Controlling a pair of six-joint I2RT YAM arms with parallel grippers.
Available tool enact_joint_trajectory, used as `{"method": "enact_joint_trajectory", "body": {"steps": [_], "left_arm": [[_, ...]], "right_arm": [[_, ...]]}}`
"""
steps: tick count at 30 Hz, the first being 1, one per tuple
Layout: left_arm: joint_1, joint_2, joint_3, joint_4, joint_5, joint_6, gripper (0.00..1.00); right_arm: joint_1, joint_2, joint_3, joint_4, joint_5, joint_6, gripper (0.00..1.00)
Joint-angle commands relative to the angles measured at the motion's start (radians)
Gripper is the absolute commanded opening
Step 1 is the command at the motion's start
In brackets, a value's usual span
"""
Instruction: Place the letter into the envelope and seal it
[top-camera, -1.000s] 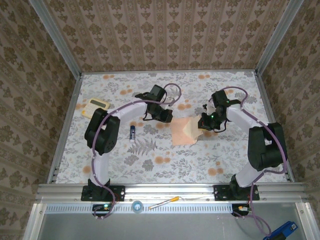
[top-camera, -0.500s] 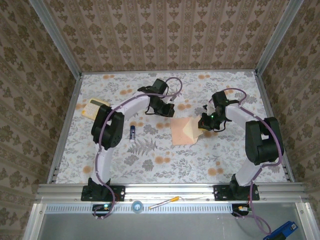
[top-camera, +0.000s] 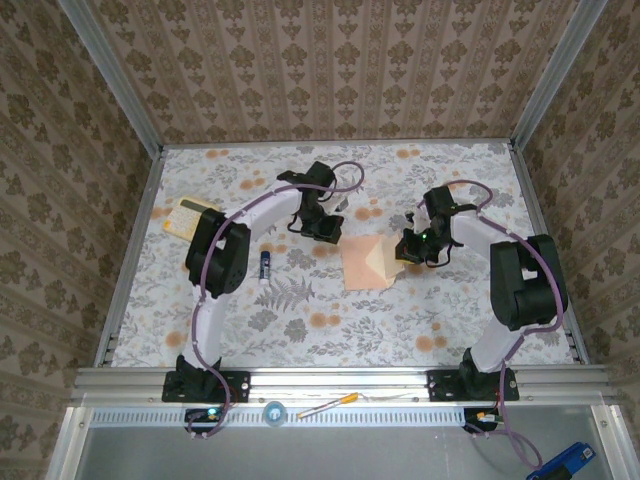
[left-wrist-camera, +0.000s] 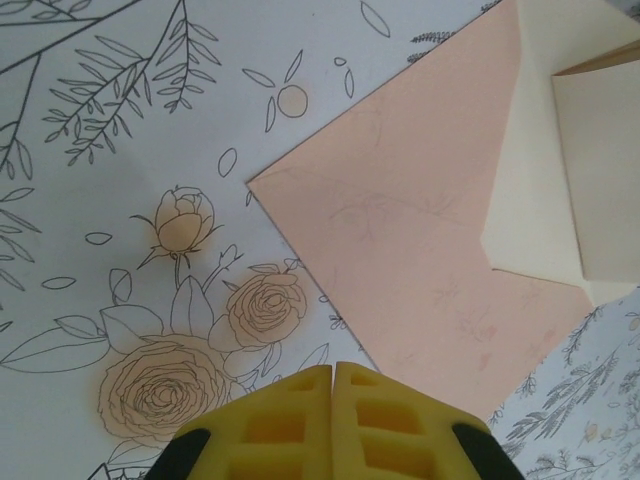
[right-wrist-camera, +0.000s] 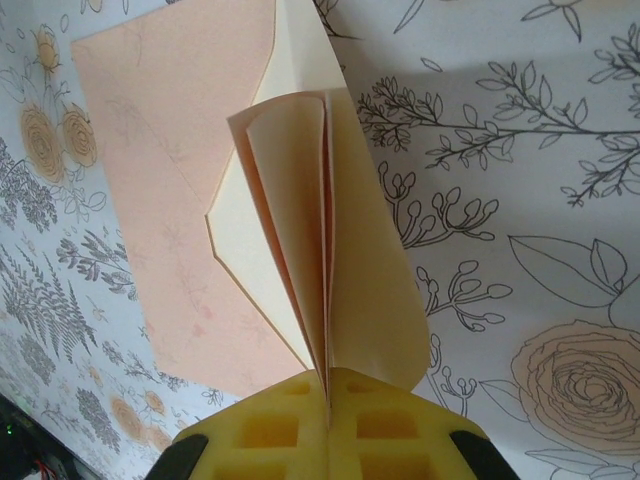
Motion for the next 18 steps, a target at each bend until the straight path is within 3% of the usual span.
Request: {"method": "enact_joint_trajectory", "body": {"steps": [1,11,18], "left_arm": [[-0.021,0.016,0.008,-0.018,-0.023,0.031,0.0],[-0.045,0.03,-0.064,0.165,-0.034,-0.044,0.0],[-0.045,0.076,-0.043,0.191,-0.042,-0.046,0.0]], "right_arm": [[-0.004,-0.048,-0.022,-0.015,-0.017,0.018,0.0],[-0.003,-0.04,-0.048,0.035,-0.051,0.035,0.0],[-0.003,-0.035,-0.055,0.035,-0.054,0.041,0.0]]}}
